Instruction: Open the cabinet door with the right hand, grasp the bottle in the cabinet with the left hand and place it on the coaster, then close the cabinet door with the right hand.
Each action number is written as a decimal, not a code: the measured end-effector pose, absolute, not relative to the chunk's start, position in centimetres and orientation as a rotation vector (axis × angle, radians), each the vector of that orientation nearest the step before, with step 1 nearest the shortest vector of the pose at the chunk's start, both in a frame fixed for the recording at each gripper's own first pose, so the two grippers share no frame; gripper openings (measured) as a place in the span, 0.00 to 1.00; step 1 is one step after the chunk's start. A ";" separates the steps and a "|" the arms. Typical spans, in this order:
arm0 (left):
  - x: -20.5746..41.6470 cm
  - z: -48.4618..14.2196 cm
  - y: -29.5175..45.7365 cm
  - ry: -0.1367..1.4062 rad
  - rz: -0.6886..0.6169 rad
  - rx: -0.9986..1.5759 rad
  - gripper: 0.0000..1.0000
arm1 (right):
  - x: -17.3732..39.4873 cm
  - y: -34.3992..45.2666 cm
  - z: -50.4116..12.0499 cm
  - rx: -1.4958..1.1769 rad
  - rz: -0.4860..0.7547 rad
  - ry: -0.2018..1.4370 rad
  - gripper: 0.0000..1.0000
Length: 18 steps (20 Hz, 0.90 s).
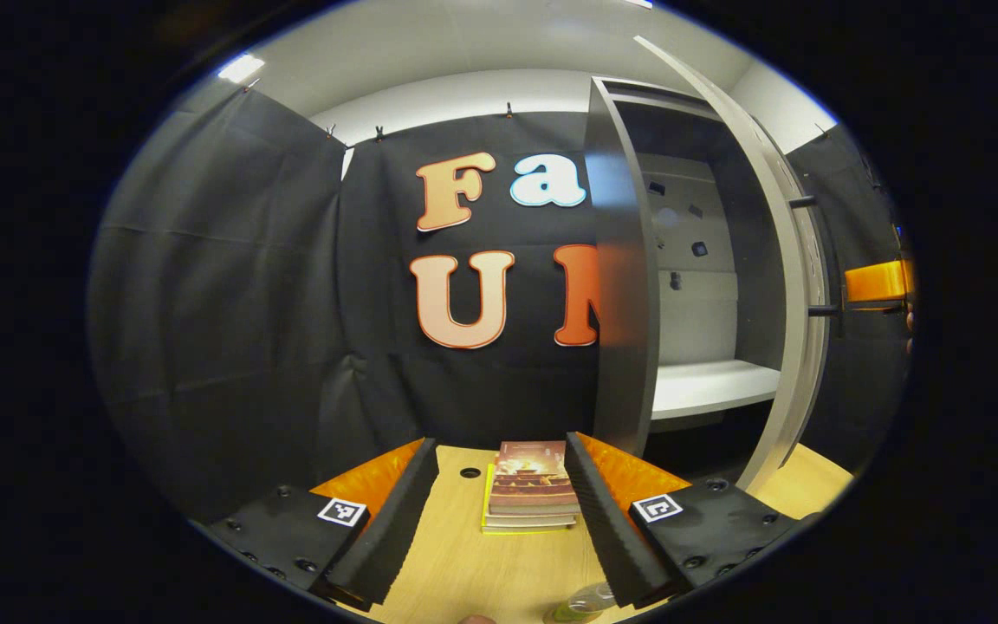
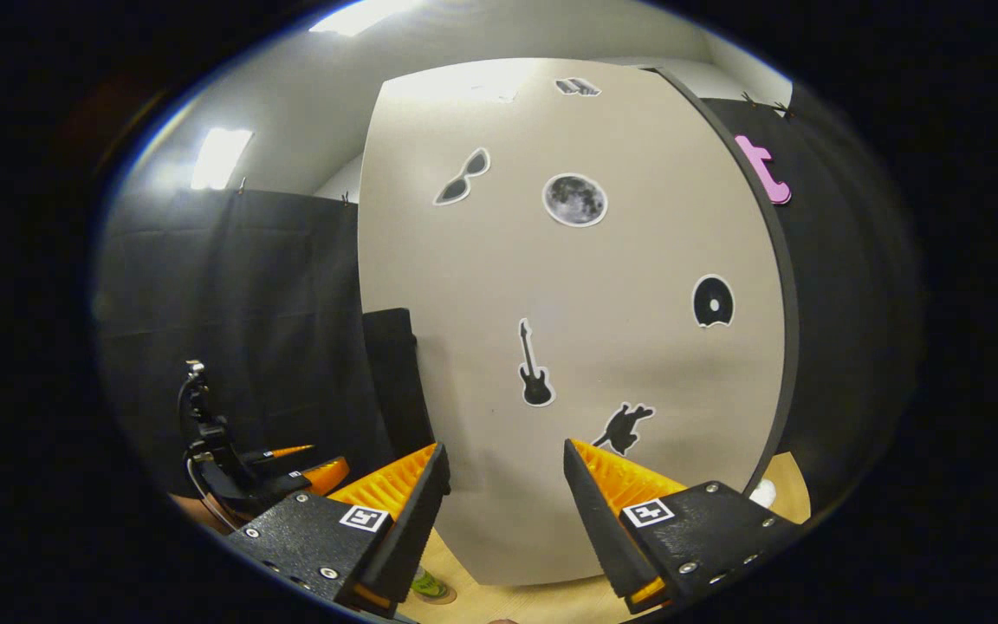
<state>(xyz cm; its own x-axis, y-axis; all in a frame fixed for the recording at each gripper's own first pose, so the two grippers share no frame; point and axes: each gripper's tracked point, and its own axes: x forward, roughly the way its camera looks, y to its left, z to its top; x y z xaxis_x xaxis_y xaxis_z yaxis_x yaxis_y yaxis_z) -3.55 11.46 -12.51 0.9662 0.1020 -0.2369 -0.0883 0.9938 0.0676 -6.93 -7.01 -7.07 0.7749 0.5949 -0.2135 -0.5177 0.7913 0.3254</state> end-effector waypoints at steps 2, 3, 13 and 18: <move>-3.8 -11.7 12.0 0.233 0.105 0.051 0.96 | -5.7 -6.8 -7.4 0.221 0.565 0.305 0.84; -3.9 -11.2 12.1 0.228 0.106 0.048 0.96 | -5.1 -7.0 -7.3 0.224 0.543 0.296 0.84; -3.3 -9.1 13.4 0.182 0.109 0.056 0.96 | -6.7 -6.3 -4.1 0.321 0.628 0.243 0.84; -2.7 -8.5 13.1 0.168 0.100 0.058 0.96 | -6.2 -5.1 -4.7 0.236 0.608 0.237 0.84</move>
